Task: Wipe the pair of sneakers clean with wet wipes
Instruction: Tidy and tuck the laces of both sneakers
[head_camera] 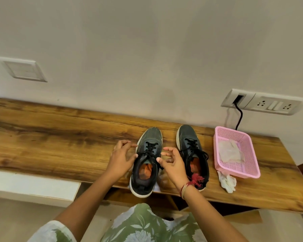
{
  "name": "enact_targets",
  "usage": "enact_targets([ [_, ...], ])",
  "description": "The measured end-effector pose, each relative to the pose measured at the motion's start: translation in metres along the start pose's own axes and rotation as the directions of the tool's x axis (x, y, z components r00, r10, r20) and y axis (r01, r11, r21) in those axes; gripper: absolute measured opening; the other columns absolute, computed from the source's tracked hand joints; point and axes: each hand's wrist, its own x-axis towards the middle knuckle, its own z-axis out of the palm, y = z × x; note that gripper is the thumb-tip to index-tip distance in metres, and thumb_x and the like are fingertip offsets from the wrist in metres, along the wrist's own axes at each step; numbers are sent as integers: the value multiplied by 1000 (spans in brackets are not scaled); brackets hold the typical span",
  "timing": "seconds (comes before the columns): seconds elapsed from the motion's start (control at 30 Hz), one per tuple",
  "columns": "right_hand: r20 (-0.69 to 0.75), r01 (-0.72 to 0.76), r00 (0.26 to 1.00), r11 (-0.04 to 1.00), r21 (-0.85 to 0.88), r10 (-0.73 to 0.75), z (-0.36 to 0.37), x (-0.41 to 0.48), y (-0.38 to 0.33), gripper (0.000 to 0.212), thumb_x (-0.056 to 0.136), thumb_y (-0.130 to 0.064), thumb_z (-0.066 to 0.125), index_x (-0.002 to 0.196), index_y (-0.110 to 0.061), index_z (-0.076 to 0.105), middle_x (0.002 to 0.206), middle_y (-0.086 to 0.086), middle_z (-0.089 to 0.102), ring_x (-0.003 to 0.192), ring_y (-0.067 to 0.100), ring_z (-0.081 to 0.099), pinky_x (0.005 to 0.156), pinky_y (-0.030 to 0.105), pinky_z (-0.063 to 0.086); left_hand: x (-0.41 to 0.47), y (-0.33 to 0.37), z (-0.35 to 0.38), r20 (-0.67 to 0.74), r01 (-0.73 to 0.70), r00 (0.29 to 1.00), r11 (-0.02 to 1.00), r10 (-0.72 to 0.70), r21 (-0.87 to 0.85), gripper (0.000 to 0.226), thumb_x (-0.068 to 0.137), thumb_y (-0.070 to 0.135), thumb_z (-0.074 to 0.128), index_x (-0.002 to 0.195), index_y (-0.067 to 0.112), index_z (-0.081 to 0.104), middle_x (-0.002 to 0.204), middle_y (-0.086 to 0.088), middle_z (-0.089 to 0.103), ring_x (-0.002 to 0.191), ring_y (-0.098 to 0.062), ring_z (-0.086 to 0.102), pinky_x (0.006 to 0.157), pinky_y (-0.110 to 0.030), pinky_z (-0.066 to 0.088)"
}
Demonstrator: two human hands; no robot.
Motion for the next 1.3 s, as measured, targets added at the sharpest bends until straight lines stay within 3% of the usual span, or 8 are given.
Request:
enact_targets([
  [0.1, -71, 155, 984, 983, -100, -162, -18, -16, -2, 30, 82, -17, 69, 101, -35, 53, 104, -12, 58, 88, 6, 58, 74, 19, 49, -26, 2, -1, -69, -70, 995, 998, 70, 6, 41, 88, 46, 57, 125, 28, 54, 126, 5, 42, 121, -14, 39, 100, -39, 39],
  [0.2, -212, 217, 919, 875, -432, -332, -50, -27, 8, 22, 82, -31, 69, 101, -28, 57, 103, -8, 56, 94, 15, 57, 76, 32, 49, -58, 3, 5, 24, -200, 980, 970, 199, 141, 64, 80, 72, 40, 130, 32, 47, 130, 10, 37, 121, -4, 30, 97, -33, 35],
  [0.33, -240, -73, 943, 562, -824, -229, -79, -39, 43, 63, 75, -70, 47, 109, -19, 60, 120, 7, 53, 108, 28, 53, 86, 48, 44, -74, 6, 28, 217, -302, 945, 906, 244, 296, 87, 72, 83, 43, 141, 31, 36, 153, 2, 19, 145, -20, 12, 113, -43, 18],
  [0.47, -47, 18, 990, 445, -896, -135, -89, -39, 50, 54, 79, -52, 63, 125, -25, 54, 147, -2, 34, 140, 19, 21, 110, 44, 20, -75, 12, 45, 203, -297, 951, 874, 234, 385, 85, 76, 61, 65, 145, 31, 25, 160, -2, 6, 147, -28, 12, 115, -44, 17],
  [0.67, 104, 116, 993, 459, -881, -50, -98, -35, 37, 49, 83, -18, 66, 129, -24, 50, 126, -2, 56, 143, 17, 12, 112, 39, 24, -91, 10, 48, 114, -217, 976, 883, 186, 416, 51, 72, 28, 81, 115, 15, 58, 146, -10, 42, 124, -37, 51, 85, -48, 55],
  [0.9, 158, 162, 987, 342, -926, -40, -84, -49, 27, 39, 89, -23, 57, 127, -33, 52, 120, -9, 57, 127, 11, 38, 114, 45, 4, -90, 37, 49, 59, -104, 994, 913, 88, 395, 26, 96, 29, 53, 119, 17, 53, 124, 1, 61, 142, -26, 31, 95, -36, 47],
  [1.07, 164, 176, 984, 468, -866, -65, -71, -61, 36, 42, 88, -15, 56, 128, -28, 55, 109, -3, 58, 115, 17, 41, 95, 29, 38, -89, 44, 50, 78, -87, 995, 896, 59, 436, 28, 97, 26, 51, 123, 17, 49, 125, 1, 57, 144, -24, 27, 94, -36, 48],
  [1.3, 177, 221, 975, 502, -836, -135, -68, -85, 10, 39, 88, -16, 56, 125, -26, 56, 109, -3, 58, 111, 16, 41, 87, 25, 40, -112, 65, 43, 25, -129, 991, 907, 130, 402, 14, 95, 23, 54, 106, 14, 55, 113, -4, 63, 140, -27, 35, 91, -37, 51],
])
